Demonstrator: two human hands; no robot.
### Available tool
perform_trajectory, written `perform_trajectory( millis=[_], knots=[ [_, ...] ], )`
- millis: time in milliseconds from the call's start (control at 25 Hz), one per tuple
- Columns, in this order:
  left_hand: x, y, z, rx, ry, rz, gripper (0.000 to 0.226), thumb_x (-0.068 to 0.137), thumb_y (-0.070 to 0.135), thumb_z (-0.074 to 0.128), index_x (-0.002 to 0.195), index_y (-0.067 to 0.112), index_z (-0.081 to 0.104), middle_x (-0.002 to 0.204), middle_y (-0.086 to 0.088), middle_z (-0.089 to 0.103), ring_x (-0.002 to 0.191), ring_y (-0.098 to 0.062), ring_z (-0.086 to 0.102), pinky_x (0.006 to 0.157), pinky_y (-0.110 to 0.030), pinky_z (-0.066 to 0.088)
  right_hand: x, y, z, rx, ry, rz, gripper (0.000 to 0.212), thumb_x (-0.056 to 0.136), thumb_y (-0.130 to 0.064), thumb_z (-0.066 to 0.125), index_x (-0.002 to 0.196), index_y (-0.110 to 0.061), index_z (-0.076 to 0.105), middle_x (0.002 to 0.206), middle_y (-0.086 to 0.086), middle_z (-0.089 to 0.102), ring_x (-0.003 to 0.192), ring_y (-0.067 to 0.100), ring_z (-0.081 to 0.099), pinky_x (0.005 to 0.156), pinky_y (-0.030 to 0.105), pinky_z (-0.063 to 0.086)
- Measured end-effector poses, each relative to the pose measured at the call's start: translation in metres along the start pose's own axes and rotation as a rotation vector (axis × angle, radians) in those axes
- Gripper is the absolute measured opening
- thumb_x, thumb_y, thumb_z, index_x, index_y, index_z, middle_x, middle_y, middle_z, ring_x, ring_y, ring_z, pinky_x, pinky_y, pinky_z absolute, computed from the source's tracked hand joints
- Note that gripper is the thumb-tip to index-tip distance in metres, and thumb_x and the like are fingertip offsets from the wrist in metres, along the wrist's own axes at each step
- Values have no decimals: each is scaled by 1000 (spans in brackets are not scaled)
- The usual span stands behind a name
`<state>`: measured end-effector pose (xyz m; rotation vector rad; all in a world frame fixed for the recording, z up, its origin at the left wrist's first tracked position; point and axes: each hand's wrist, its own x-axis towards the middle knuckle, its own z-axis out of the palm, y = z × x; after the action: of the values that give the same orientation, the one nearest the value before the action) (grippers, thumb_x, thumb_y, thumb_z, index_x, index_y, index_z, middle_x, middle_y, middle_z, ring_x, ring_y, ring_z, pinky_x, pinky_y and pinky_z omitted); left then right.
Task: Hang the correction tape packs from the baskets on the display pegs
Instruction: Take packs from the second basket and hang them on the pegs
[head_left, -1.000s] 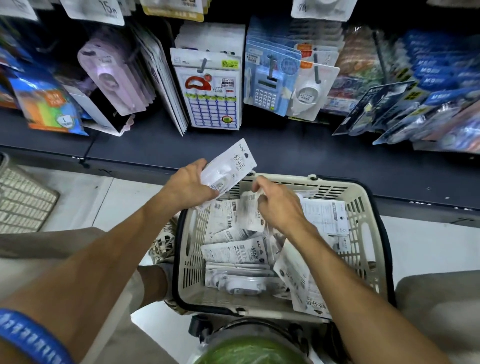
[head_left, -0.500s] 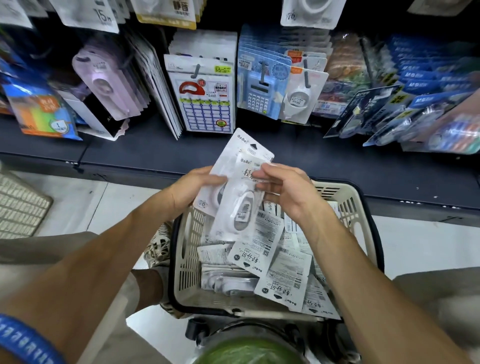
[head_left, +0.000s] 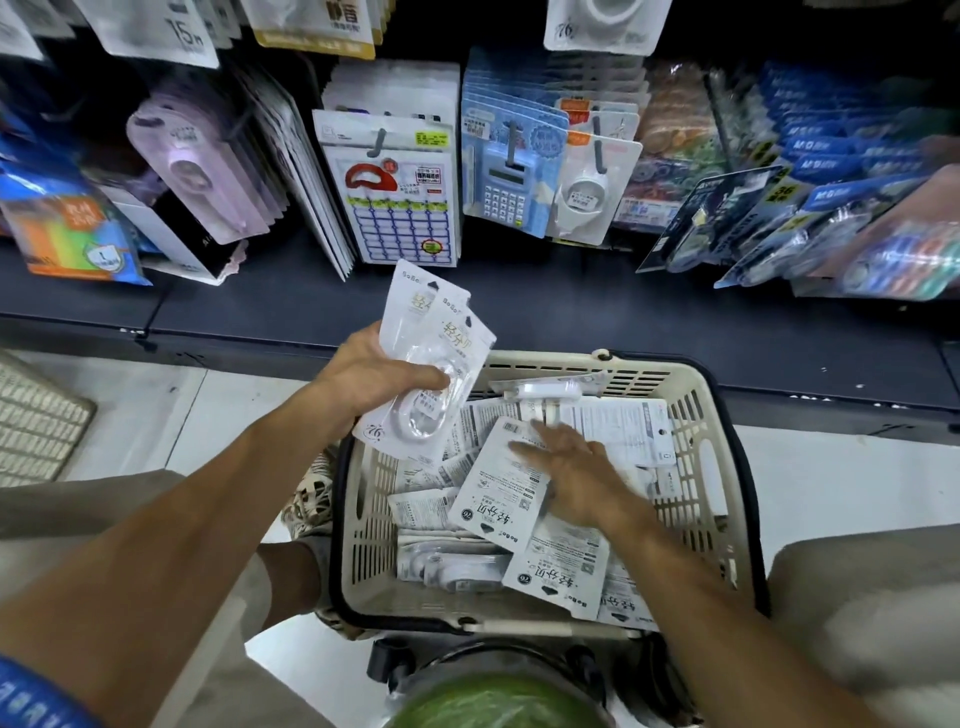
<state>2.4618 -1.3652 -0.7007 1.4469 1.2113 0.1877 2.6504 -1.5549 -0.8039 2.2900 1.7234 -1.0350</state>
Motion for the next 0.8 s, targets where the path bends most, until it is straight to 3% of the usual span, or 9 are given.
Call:
perform_trajectory(
  millis=[40,120,200,240,320,480,640,720,800],
  knots=[
    [2,-1,0,1,15,-4,49,65,18,93,106,29,69,84,16,78,69,-2,74,55,-20,54,0,1,10,21,37,-50,66,95,-21,66,150,-45,39,168,-8,17,154,23,15,123,48,14],
    [6,-3,-1,37,80,2,52,63,18,93,108,27,67,92,8,79,80,-11,75,67,-28,59,-3,-1,11,353,235,-109,37,100,-23,60,130,-45,62,153,-6,50,136,10,48,116,44,37],
    [8,-3,-3,148,168,22,55,61,22,93,109,26,65,101,4,76,94,-19,72,84,-39,59,-2,-2,-11,959,383,-29,19,100,-24,61,107,-36,74,117,4,75,85,9,72,75,36,61],
    [8,-4,-4,170,191,30,55,61,23,93,109,26,65,101,4,75,96,-21,71,88,-40,58,-1,-1,-28,1184,407,10,16,100,-23,61,100,-28,76,101,6,78,73,19,72,59,37,60],
    [7,-7,-5,89,138,31,53,60,19,95,105,27,69,98,4,78,94,-22,74,85,-38,59,1,-8,-56,1479,380,6,18,100,-20,61,94,-17,77,87,7,78,63,22,70,45,29,52],
    [-3,0,4,-260,-135,-34,54,66,21,88,118,20,72,104,-6,80,88,-26,78,72,-37,61,6,-48,-67,1391,391,41,28,101,-22,60,88,-2,73,68,13,70,47,19,61,40,25,48],
    [-14,12,8,-477,-351,-104,48,80,50,71,117,21,76,110,-10,78,95,-29,77,66,-37,63,7,-66,-70,1228,544,31,44,101,-34,59,76,2,63,59,16,64,48,22,59,42,31,47],
    [-17,14,11,-444,-293,-102,59,70,37,81,124,16,70,106,-9,79,91,-27,78,63,-36,62,4,-64,-75,1054,622,-17,48,98,-42,59,70,-3,56,58,17,58,50,24,54,47,38,44],
    [-15,15,13,-376,-206,-86,63,62,17,87,122,16,67,99,-8,80,83,-26,79,58,-36,62,1,-50,-76,1028,494,-16,47,100,-44,53,67,-12,57,56,4,63,51,24,63,47,29,44]
  ],
)
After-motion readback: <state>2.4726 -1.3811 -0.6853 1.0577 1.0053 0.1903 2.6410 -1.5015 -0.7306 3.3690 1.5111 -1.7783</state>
